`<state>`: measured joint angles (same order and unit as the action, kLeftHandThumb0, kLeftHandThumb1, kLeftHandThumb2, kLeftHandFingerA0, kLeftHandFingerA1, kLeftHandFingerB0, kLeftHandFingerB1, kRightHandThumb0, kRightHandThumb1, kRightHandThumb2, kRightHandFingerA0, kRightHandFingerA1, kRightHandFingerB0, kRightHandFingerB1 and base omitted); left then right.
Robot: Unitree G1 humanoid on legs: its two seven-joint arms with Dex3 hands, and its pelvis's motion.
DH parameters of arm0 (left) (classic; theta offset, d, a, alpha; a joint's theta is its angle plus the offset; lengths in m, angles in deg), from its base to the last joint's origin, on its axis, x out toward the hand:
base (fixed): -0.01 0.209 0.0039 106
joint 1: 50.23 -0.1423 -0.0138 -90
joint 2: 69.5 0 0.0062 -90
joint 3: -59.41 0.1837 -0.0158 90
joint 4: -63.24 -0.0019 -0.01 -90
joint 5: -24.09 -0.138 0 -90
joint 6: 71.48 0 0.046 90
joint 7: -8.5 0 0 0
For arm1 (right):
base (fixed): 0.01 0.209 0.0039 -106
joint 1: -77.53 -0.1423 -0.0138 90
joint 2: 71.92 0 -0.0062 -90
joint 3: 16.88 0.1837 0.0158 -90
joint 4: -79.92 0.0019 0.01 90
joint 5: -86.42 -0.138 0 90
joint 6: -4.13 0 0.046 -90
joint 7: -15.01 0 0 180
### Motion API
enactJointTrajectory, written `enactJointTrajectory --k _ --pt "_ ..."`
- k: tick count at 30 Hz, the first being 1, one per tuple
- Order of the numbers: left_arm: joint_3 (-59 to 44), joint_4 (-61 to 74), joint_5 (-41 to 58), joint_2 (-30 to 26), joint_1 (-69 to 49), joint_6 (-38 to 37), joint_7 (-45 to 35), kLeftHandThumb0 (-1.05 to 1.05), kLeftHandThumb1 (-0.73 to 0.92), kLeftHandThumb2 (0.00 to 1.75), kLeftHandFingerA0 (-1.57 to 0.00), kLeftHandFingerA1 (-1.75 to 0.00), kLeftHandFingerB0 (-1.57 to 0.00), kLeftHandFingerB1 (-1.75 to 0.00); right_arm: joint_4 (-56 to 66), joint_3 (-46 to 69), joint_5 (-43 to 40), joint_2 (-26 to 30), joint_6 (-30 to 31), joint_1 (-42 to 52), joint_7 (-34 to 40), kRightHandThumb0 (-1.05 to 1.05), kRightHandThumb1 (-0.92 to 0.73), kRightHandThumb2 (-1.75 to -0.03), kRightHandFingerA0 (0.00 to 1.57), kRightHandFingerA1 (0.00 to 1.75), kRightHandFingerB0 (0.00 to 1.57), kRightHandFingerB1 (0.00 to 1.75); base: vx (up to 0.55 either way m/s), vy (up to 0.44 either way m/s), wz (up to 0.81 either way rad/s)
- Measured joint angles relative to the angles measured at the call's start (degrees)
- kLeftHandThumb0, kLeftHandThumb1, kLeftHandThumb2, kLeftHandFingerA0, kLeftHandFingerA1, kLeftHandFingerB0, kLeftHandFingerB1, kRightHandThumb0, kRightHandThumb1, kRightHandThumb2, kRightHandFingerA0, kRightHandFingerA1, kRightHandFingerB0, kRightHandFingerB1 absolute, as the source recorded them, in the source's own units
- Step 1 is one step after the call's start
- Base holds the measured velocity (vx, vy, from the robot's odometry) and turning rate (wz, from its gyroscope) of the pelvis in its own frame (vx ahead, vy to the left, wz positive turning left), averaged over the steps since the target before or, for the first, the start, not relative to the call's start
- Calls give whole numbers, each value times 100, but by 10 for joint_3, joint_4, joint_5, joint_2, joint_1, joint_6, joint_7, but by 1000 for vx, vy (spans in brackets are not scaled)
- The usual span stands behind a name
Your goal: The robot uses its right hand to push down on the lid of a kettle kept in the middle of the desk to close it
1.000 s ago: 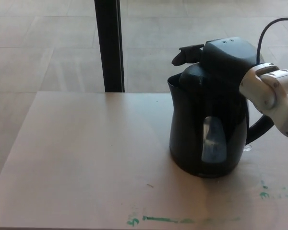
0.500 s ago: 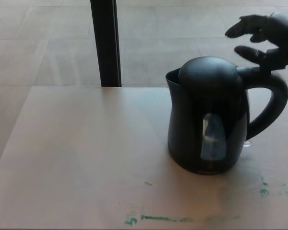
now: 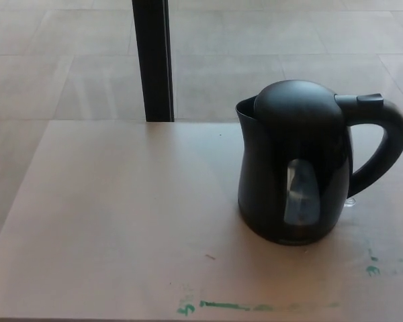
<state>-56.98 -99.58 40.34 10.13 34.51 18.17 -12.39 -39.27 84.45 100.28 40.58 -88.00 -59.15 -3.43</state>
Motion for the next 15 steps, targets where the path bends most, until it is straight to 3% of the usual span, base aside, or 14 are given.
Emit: enactJointTrajectory --k 1,2,4,5,6,7,8,9,12,13,14,15 --pt "0 0 0 0 0 0 0 -86 92 69 -47 -45 -41 -40 -1 23 -6 10 3 17 -1 -72 -86 -66 57 61 51 50 0 0 0" --pt "0 0 0 0 0 0 0 -94 77 85 -47 -51 -40 -45 -3 40 -10 19 3 31 -1 -70 -85 -65 59 61 51 49 0 0 0" --pt "0 0 0 1 -1 0 0 -94 77 85 -47 -51 -40 -45 -12 83 -20 36 4 71 -2 -70 -85 -65 59 61 51 49 0 0 0" --pt "0 0 0 1 -1 0 0 -87 92 69 -48 -47 -40 -40 -16 99 -24 41 5 86 -3 -77 -81 -64 70 59 63 46 0 0 0" --pt "0 0 0 1 -2 0 0 -87 92 69 -47 -46 -41 -41 -22 118 -29 47 5 104 -4 -79 -80 -65 72 61 63 48 0 0 0" --pt "0 0 0 1 -2 0 0 -84 73 110 -42 -57 -35 -52 -32 136 -34 54 5 123 -4 -80 -81 -64 74 63 65 51 0 0 0" --pt "0 1 0 1 -3 0 0 -85 73 109 -43 -57 -37 -52 -42 155 -39 60 4 142 -4 -83 -80 -64 75 67 65 55 0 0 0" --pt "0 1 0 1 -3 0 0 -86 92 70 -49 -47 -40 -40 -51 172 -43 64 3 162 -4 -85 -81 -65 79 68 65 56 0 0 0" --pt "0 1 0 1 -4 0 0 -89 92 72 -47 -46 -37 -40 -80 222 -57 66 -4 230 -4 -86 -82 -65 76 65 68 54 0 0 0" --pt "0 1 0 2 -4 0 0 -84 74 110 -43 -57 -37 -52 -92 240 -62 66 -7 257 -4 -85 -81 -64 76 66 69 55 0 0 0" --pt "0 1 0 2 -4 0 0 -86 92 69 -49 -46 -42 -40 -102 254 -66 66 -10 278 -4 -85 -80 -64 77 67 69 57 0 0 0" --pt "0 1 0 2 -3 0 0 -86 92 69 -49 -46 -42 -40 -115 271 -72 65 -15 303 -3 -85 -80 -64 77 67 69 57 0 0 0"
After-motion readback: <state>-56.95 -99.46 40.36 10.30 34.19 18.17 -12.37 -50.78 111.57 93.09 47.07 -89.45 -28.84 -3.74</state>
